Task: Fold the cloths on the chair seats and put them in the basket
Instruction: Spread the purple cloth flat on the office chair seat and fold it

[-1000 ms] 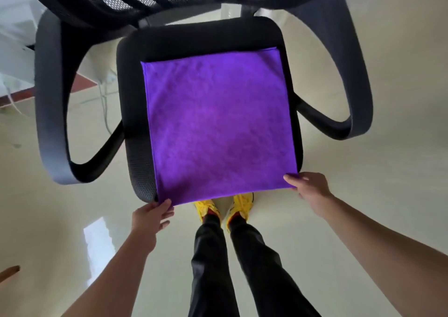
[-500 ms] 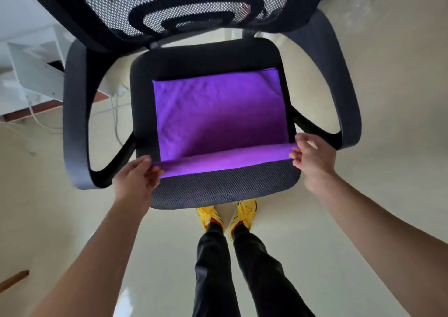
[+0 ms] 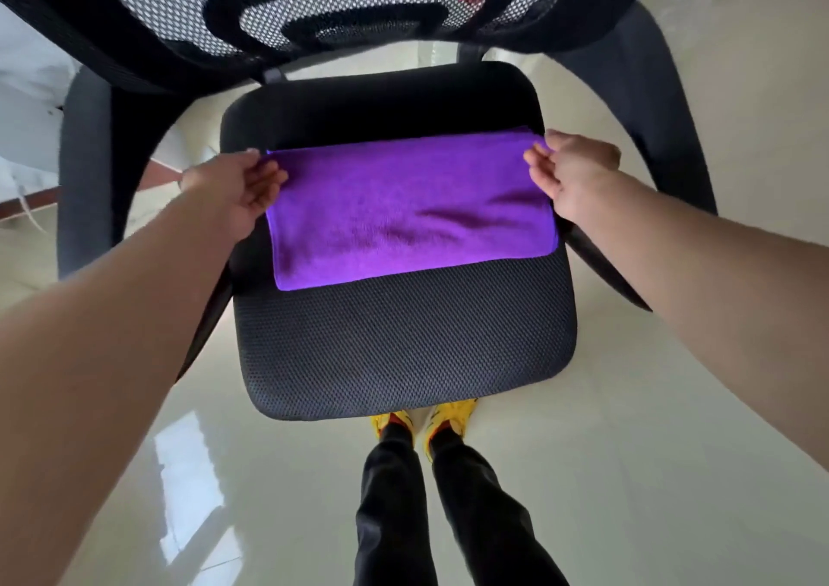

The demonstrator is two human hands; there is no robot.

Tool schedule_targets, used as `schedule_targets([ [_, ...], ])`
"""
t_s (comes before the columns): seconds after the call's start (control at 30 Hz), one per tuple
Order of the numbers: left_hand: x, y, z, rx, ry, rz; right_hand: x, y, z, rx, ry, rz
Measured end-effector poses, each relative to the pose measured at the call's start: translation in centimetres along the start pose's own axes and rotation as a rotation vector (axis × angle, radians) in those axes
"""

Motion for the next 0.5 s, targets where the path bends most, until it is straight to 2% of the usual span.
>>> schedule_targets([
  [0.13, -0.3, -1.2, -1.9, 0.004, 0.007, -0.002, -0.4, -1.6, -1.6, -0.048, -0.010, 0.029],
  [0.2, 0.0, -1.2, -2.2, 0.065, -0.066, -0.025, -0.5, -2.1, -1.8, -0.069, 0.018, 0.053],
  [0.23, 0.4, -1.0, -2.0, 0.119, -0.129, -0.039, -0.8, -2.0, -1.7, -0.033, 0.084, 0.092],
  [0.3, 1.4, -1.2, -1.3, 0.185, -0.289, -0.141, -2.2, -2.1, 0.0, 0.103, 0.347, 0.282],
  [0.37, 1.4, -2.8, -0.5, 0.114, -0.389, -0.328, -1.4, -4.6, 2.1, 0.060, 0.513, 0.436],
  [0.43, -0.3, -5.0, -0.2, -0.044, -0.349, -0.383, 1.4, -7.7, 2.7, -0.131, 0.431, 0.511],
  [0.5, -2.0, -5.2, -0.9, -0.102, -0.269, -0.371, 3.8, -9.1, 1.9, -0.246, 0.254, 0.558],
])
Point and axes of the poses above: each hand's wrist, its own z-axis away from the middle knuckle, its own y-axis out of the back of the hand, x = y × z, the point moved 9 cm from there along -z, towards the middle knuckle, and after that the axes turned 14 degrees about -y, right-handed, at the moved point
